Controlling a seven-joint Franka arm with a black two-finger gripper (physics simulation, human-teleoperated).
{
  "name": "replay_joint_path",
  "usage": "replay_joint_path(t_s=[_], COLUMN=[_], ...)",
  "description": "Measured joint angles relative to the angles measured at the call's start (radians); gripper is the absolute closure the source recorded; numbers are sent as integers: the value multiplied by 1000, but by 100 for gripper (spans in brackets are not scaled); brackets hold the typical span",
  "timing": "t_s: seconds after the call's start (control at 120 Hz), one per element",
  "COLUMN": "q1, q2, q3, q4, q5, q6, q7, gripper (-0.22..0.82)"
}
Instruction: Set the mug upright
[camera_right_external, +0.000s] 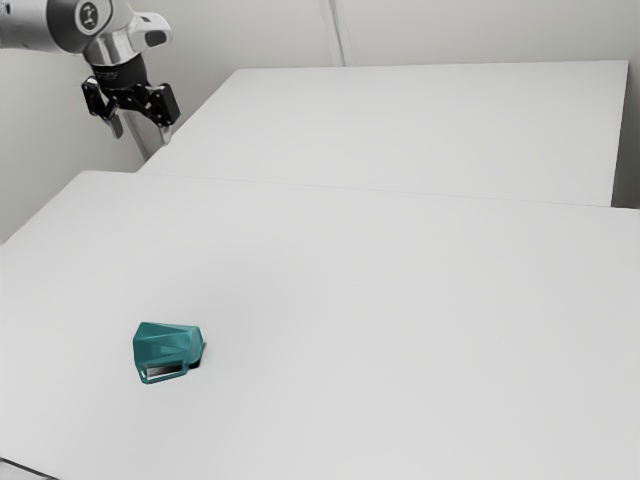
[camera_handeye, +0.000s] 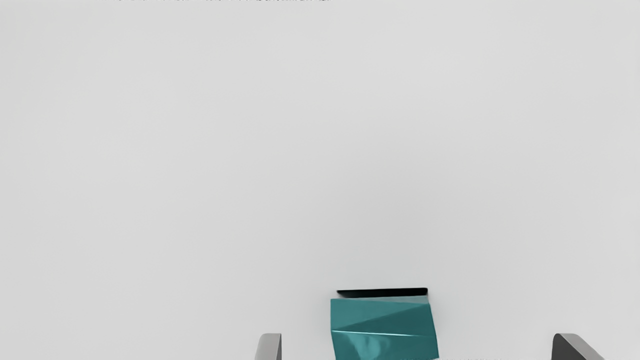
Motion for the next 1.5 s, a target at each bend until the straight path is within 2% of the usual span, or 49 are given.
replay_joint_path(t_s=[0.217, 0.292, 0.575, 0.733, 0.808, 0.917, 1.025, 1.133, 1.342, 1.5], q1=[-12, -20, 51, 89, 79, 51, 46, 47, 45, 46], q2=[-12, -32, -335, -442, -445, -397, -339, -329, -314, -271], q3=[13, 45, 78, 88, 134, 228, 312, 413, 569, 611], q4=[-14, -51, -544, -762, -804, -830, -881, -946, -1015, -1025], q5=[-53, -90, -277, -357, -389, -438, -532, -635, -743, -763], q6=[4, 16, 235, 385, 436, 497, 550, 578, 556, 503], q7=[-1, -2, -10, -17, -18, -2, 44, 110, 274, 402], gripper=[2, 2, 2, 2, 2, 2, 2, 2, 2, 2])
